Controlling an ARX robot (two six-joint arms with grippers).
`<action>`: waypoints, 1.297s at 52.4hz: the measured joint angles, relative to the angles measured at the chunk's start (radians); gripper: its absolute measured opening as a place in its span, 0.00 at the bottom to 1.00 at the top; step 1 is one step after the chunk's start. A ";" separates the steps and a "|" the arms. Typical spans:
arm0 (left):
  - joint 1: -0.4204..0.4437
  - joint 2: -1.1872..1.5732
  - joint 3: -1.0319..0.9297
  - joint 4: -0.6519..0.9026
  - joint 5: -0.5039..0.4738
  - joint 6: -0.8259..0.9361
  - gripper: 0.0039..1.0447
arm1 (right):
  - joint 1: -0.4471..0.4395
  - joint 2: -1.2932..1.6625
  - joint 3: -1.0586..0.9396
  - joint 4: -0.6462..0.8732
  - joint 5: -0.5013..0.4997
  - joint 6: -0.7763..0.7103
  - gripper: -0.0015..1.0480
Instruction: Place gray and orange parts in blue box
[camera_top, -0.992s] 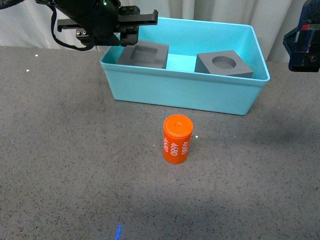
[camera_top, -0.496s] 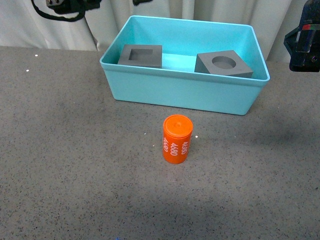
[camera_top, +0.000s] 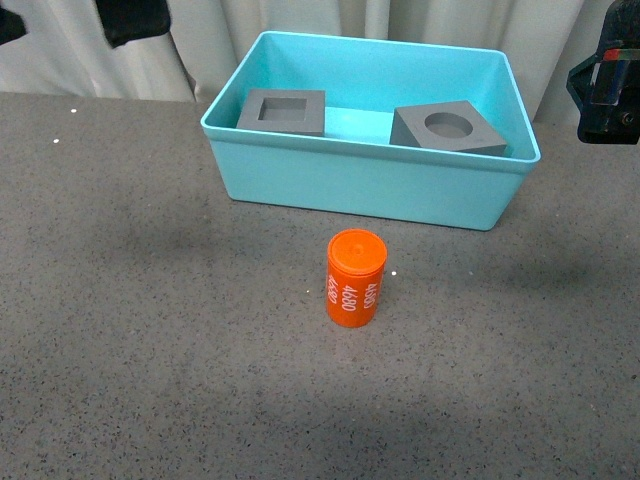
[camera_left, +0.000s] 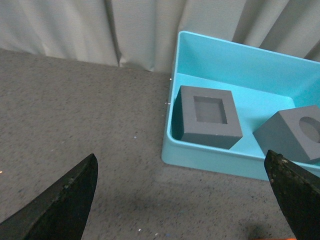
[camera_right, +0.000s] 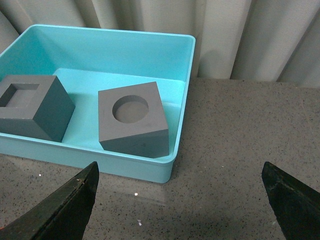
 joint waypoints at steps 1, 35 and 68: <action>-0.002 -0.020 -0.020 0.003 -0.014 0.000 0.94 | 0.000 0.000 0.000 0.000 0.000 0.000 0.91; 0.174 -0.435 -0.547 0.463 0.107 0.238 0.03 | 0.000 0.000 -0.001 0.000 0.000 0.000 0.91; 0.302 -0.837 -0.647 0.182 0.232 0.243 0.03 | 0.000 0.000 -0.001 0.000 0.000 0.000 0.91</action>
